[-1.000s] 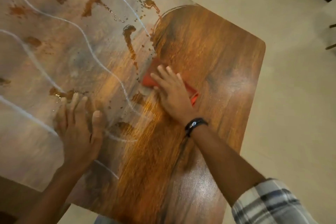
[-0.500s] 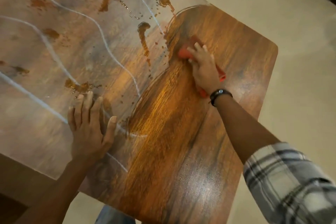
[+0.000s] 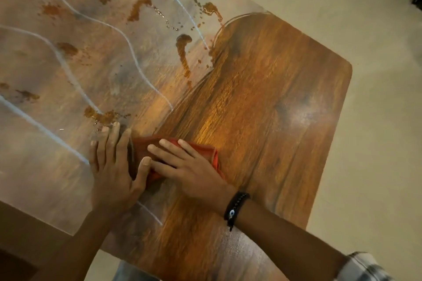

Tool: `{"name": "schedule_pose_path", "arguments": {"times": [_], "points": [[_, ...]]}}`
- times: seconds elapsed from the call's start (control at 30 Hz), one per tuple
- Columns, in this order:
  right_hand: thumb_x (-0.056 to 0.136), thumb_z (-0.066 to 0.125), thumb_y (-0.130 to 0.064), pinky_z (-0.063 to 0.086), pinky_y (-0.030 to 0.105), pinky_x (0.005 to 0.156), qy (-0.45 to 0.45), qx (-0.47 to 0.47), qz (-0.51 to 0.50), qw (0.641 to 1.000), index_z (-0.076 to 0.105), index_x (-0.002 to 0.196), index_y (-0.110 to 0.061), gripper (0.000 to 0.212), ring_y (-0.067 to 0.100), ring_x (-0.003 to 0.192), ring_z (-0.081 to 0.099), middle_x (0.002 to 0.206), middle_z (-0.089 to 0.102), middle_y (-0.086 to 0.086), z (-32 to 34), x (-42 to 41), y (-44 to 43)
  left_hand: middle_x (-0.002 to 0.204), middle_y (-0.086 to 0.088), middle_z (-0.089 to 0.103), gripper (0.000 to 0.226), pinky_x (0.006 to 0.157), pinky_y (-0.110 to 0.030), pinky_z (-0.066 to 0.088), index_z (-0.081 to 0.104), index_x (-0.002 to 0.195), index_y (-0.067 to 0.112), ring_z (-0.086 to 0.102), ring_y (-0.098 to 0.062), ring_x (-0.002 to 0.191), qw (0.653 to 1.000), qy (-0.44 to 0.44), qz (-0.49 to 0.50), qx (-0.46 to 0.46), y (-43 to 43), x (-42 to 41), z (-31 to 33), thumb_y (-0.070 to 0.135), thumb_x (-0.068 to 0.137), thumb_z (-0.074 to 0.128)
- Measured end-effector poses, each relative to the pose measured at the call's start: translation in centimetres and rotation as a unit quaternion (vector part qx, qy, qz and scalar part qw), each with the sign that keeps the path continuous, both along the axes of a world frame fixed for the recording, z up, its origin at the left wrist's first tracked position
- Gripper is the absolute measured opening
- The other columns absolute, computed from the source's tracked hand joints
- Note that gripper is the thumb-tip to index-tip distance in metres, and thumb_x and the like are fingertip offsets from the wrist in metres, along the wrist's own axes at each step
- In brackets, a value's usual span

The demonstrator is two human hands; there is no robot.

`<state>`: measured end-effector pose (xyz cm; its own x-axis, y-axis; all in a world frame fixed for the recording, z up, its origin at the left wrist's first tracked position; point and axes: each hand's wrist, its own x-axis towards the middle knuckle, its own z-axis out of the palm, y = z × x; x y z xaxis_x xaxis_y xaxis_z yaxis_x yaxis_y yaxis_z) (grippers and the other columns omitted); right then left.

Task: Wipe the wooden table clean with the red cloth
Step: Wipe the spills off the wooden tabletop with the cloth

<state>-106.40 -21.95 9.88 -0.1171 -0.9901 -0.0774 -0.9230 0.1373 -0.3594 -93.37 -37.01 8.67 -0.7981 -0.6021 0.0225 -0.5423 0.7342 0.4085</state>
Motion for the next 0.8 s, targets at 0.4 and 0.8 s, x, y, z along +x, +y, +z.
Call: {"name": "schedule_pose_path", "arguments": {"times": [0.4, 0.8], "points": [[0.106, 0.04, -0.022, 0.007, 0.057, 0.123, -0.053, -0.017, -0.416, 0.908, 0.041, 0.15, -0.024, 0.044, 0.028, 0.153, 0.011, 0.163, 0.024, 0.005, 1.7, -20.0, -5.3, 0.162, -0.014, 0.026, 0.079, 0.126, -0.047, 0.0, 0.038, 0.149, 0.007, 0.012, -0.029, 0.154, 1.0, 0.017, -0.014, -0.009, -0.3, 0.1, -0.5, 0.064, 0.098, 0.02], [0.1, 0.041, -0.011, 0.003, 0.041, 0.125, 0.009, 0.027, -0.17, 0.985, 0.035, 0.152, -0.03, 0.055, 0.016, 0.152, 0.005, 0.163, 0.016, -0.006, 1.4, 4.0, 3.3, 0.162, -0.013, 0.029, 0.078, 0.124, -0.052, 0.008, 0.037, 0.15, 0.006, 0.012, -0.026, 0.154, 0.996, 0.08, -0.021, 0.042, -0.2, 0.5, 0.1, 0.062, 0.099, 0.018]]}}
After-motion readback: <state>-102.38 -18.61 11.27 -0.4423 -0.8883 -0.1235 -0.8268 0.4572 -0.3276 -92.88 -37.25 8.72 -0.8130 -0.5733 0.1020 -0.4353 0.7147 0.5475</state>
